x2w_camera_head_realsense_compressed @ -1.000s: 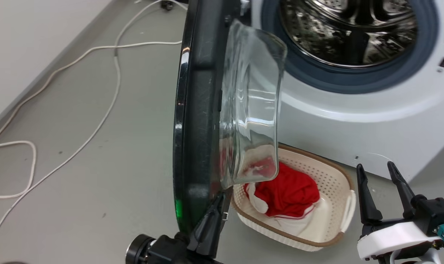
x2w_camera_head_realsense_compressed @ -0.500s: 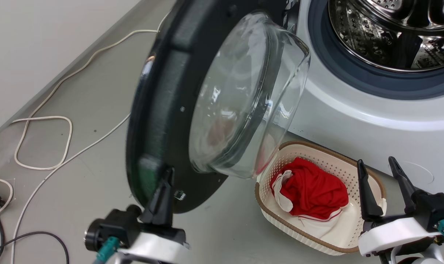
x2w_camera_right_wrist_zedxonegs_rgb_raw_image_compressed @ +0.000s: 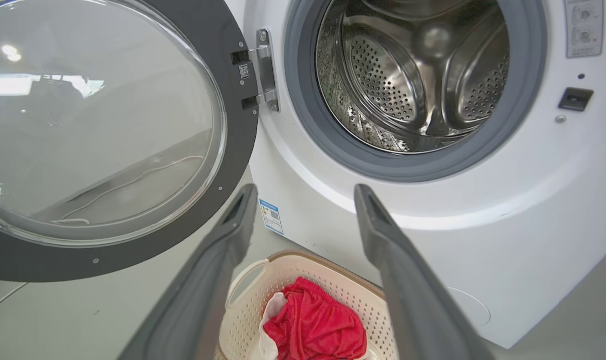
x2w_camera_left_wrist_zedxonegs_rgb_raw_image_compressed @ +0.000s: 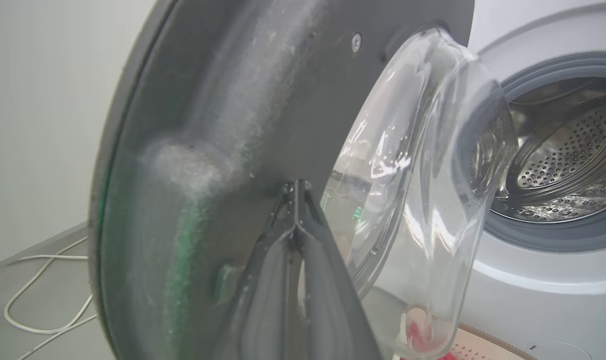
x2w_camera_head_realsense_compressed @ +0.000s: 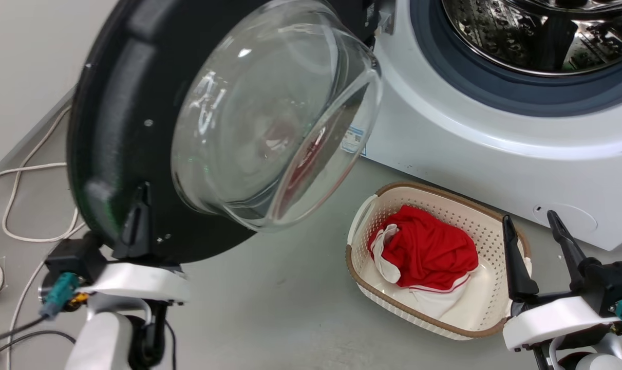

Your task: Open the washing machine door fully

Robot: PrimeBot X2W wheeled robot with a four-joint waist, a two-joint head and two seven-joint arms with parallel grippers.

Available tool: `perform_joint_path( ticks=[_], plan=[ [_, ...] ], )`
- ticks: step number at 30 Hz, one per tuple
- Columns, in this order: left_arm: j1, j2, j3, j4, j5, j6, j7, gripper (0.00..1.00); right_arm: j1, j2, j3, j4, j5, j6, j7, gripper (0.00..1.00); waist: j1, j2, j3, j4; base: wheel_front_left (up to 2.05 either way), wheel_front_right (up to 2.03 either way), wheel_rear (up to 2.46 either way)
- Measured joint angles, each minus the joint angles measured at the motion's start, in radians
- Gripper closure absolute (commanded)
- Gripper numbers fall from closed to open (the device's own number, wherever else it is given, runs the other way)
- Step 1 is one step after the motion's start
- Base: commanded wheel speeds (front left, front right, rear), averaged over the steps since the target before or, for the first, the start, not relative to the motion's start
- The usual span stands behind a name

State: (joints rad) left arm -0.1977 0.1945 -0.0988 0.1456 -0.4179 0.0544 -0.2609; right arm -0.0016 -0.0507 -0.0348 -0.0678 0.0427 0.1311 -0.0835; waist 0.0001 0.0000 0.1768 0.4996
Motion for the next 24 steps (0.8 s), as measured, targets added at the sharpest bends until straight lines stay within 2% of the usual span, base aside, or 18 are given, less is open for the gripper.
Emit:
perform_joint_path(
  ticks=[14,24],
  plan=[
    [-0.191,0.065,0.218,0.258,0.018,-0.09,-0.002,1.0,-0.036,0.0,-0.002,-0.004,-0.009,0.0,-0.005,0.0,0.0,0.0,0.048,-0.055,0.0,0.0,0.0],
    [-0.263,0.083,0.306,0.367,0.065,-0.125,-0.002,1.0,-0.039,0.0,-0.002,0.012,-0.008,0.0,-0.017,0.0,0.0,0.0,0.048,-0.074,0.0,0.0,0.0]
  ],
)
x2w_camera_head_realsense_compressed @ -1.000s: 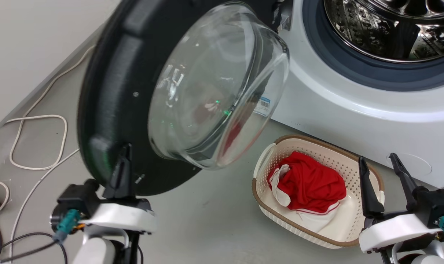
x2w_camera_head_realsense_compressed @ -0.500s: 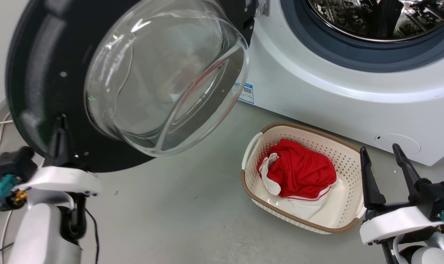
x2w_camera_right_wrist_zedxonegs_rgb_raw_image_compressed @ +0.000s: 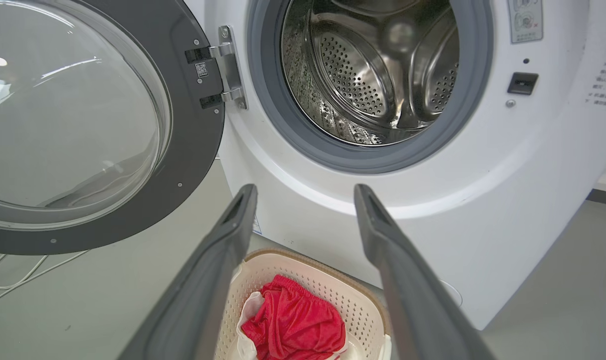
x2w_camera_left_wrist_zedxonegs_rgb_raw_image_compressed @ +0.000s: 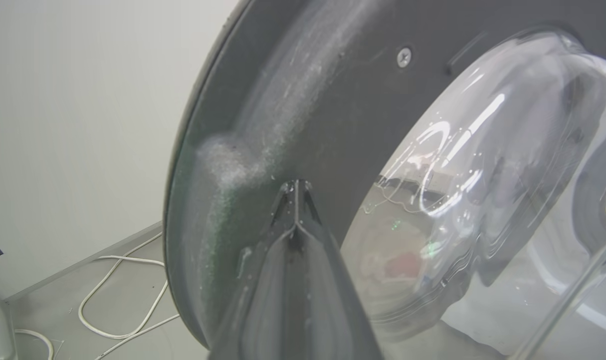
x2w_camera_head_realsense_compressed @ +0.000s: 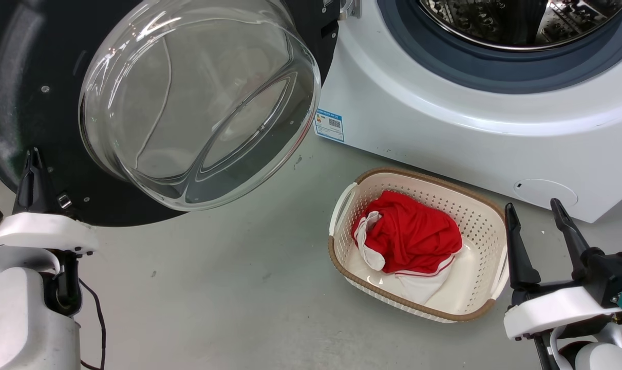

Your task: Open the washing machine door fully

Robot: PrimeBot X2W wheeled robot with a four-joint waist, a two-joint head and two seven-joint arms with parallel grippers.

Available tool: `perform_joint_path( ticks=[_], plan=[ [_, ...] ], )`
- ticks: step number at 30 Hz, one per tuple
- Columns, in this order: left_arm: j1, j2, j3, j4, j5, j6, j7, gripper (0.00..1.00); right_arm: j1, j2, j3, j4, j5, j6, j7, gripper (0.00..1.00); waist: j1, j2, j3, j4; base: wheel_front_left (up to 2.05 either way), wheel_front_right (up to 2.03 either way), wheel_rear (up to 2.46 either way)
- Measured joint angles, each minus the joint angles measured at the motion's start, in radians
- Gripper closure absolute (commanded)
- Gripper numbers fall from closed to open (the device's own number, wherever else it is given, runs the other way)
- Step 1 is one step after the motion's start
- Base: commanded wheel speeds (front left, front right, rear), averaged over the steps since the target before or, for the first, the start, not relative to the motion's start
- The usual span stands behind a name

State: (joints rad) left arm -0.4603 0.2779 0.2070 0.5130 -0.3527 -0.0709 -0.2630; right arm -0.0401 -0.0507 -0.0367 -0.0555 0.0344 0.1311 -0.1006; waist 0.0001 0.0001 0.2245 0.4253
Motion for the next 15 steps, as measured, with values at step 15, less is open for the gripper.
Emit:
perform_joint_path(
  ticks=[15],
  plan=[
    [0.191,-0.094,0.022,-0.177,0.135,-0.026,0.0,1.0,0.011,0.0,0.006,0.056,0.046,0.0,-0.046,0.0,0.0,0.0,-0.076,-0.029,0.0,0.0,0.0]
  ],
)
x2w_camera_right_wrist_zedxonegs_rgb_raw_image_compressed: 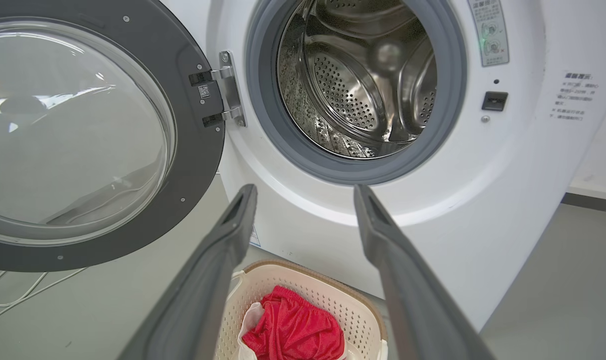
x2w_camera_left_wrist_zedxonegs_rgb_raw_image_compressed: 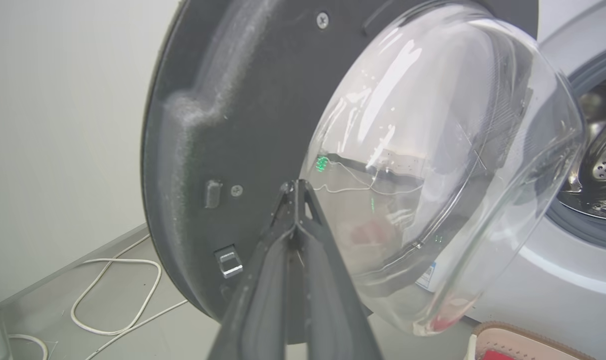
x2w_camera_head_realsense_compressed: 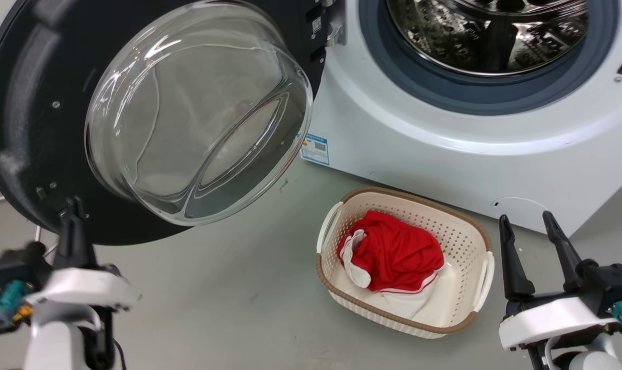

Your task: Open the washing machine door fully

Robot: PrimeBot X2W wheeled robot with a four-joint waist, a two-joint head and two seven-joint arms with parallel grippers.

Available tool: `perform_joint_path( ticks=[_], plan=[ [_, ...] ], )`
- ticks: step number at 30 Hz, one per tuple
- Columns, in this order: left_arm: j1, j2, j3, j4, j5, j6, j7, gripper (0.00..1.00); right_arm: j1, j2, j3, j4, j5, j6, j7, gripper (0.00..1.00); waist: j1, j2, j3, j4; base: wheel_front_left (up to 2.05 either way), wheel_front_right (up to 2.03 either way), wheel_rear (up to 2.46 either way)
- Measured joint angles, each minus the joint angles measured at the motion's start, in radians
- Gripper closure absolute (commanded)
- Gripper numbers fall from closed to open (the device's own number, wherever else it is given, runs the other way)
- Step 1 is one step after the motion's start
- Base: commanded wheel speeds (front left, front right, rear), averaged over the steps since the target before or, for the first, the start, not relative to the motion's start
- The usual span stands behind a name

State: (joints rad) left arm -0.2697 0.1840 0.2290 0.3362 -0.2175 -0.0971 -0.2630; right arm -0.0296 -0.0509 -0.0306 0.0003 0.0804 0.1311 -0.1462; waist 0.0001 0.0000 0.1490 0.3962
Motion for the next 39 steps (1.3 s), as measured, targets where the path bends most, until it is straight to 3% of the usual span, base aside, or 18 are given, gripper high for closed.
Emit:
perform_joint_path(
  ticks=[11,26,28,30,31,32,33,39],
  plan=[
    [0.18,-0.108,-0.135,-0.156,0.059,-0.009,0.0,1.0,0.016,0.0,0.018,0.03,0.017,0.0,-0.03,0.0,-0.0001,0.0,-0.051,-0.107,0.0,0.0,0.0],
    [0.157,-0.127,-0.26,-0.139,0.113,-0.007,0.0,0.99,0.039,0.0,0.024,0.035,0.026,0.0,-0.04,0.0,-0.0001,0.0,-0.081,-0.316,0.0,0.0,0.0],
    [0.156,-0.126,-0.26,-0.135,0.119,-0.002,0.0,0.72,0.041,0.0,0.023,0.035,0.026,0.0,-0.04,0.0,-0.0001,0.0,-0.083,-0.338,0.0,0.0,0.0],
    [0.156,-0.125,-0.26,-0.132,0.127,0.005,0.0,0.53,0.041,0.0,0.023,0.035,0.029,0.0,-0.04,0.0,-0.0001,0.0,-0.083,-0.356,0.0,0.0,0.0],
    [0.154,-0.124,-0.26,-0.132,0.128,0.009,0.0,0.38,0.041,0.0,0.023,0.035,0.029,0.0,-0.04,0.0,-0.0001,0.0,-0.082,-0.363,0.0,0.0,0.0],
    [0.151,-0.124,-0.26,-0.132,0.13,0.01,0.0,0.15,0.041,0.0,0.023,0.035,0.029,0.0,-0.04,0.0,-0.0001,0.0,-0.082,-0.367,0.0,0.0,0.0],
    [0.148,-0.123,-0.26,-0.132,0.136,0.012,0.0,0.0,0.041,0.0,0.024,0.035,0.029,0.0,-0.042,0.0,-0.0001,0.0,-0.081,-0.371,0.0,0.0,0.0],
    [0.147,-0.116,-0.258,-0.137,0.143,0.019,0.0,0.0,0.041,0.0,0.025,0.036,0.032,0.0,-0.043,0.0,-0.0001,0.0,-0.082,-0.378,0.0,0.0,0.0]
  ],
)
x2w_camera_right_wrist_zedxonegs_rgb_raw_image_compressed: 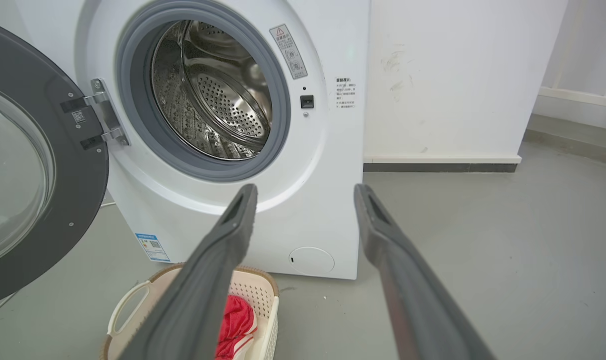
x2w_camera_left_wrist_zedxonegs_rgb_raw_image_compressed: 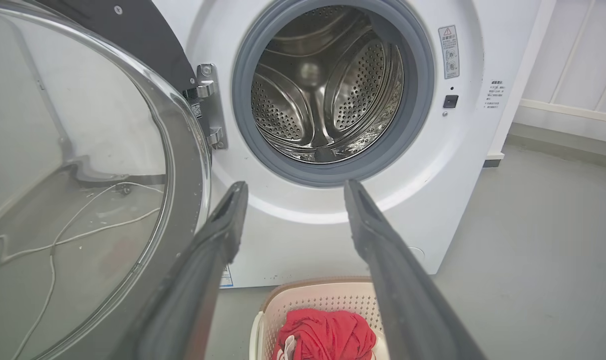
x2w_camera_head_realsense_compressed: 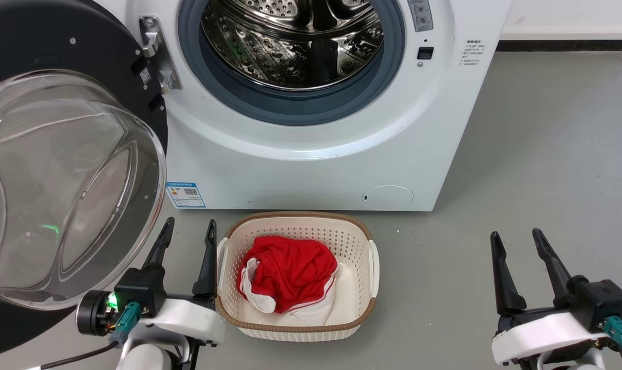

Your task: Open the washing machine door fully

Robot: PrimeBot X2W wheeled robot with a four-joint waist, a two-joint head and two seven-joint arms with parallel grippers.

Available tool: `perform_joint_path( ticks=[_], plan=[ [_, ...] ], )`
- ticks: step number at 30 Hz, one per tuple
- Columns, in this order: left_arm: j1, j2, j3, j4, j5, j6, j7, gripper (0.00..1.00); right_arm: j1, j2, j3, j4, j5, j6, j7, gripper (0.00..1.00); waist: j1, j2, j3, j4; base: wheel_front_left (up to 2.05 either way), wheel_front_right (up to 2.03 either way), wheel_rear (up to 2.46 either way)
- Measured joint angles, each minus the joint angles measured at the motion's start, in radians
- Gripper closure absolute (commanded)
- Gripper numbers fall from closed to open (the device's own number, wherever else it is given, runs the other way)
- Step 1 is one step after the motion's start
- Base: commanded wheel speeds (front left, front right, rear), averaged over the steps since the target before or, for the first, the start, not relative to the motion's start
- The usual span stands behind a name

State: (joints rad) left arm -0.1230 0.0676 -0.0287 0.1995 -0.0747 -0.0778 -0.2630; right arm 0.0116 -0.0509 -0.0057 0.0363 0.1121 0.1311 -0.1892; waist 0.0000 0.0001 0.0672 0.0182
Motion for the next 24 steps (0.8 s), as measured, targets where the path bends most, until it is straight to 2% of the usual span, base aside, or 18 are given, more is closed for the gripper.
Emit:
perform_joint_path(
  ticks=[7,24],
  plan=[
    [0.002,0.0,0.001,-0.006,0.006,0.016,0.0,0.0,0.0,0.0,0.001,0.001,0.0,0.0,0.0,0.0,0.0,0.0,0.002,0.002,0.0,0.0,0.0],
    [0.003,0.004,0.005,-0.02,0.007,0.02,0.0,0.0,-0.003,0.0,0.001,0.006,0.001,0.0,0.0,0.0,0.0,0.0,0.013,0.0,0.0,0.0,0.0]
  ],
)
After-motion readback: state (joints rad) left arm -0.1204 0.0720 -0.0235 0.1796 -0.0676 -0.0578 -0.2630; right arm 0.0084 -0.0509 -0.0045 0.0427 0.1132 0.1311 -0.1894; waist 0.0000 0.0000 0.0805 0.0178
